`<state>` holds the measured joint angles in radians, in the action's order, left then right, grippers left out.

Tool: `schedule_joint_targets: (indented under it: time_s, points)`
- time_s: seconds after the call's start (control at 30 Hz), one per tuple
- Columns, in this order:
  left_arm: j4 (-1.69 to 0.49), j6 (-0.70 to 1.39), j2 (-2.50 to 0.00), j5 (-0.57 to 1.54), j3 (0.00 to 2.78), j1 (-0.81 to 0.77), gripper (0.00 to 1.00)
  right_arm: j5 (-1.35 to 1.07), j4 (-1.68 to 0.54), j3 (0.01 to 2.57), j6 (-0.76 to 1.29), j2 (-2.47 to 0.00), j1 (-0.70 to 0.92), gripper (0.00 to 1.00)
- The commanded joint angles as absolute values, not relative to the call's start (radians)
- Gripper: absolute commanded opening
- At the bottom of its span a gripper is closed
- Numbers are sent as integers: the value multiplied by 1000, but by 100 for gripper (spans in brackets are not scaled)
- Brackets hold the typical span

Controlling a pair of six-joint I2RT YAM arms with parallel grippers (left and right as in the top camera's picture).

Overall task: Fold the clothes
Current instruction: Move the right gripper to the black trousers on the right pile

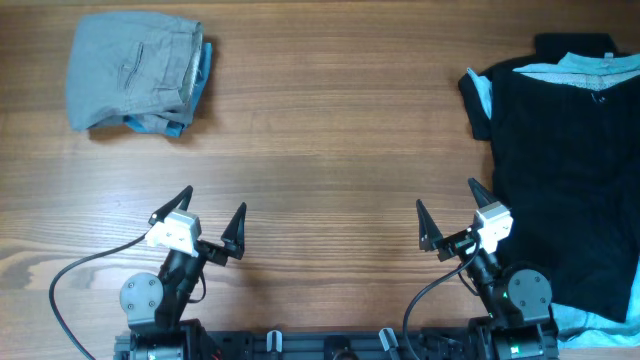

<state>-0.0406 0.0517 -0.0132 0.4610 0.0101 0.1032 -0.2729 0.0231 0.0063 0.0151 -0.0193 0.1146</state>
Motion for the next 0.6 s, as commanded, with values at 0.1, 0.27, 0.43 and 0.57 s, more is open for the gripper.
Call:
schedule_joint_targets:
  time_s: [0.1, 0.27, 0.43, 0.57]
  points:
    - [-41, 64, -7, 454, 6, 96, 100, -292, 25, 5, 29, -11, 111, 100]
    - [-41, 64, -7, 454, 6, 95, 100, -283, 25, 5, 26, -16, 111, 100]
    - [85, 64, -7, 530, 23, 95, 100, -368, 62, 61, 26, -18, 111, 100]
    - [37, 65, -27, 475, 132, 96, 100, -356, -5, 197, 53, -88, 111, 100]
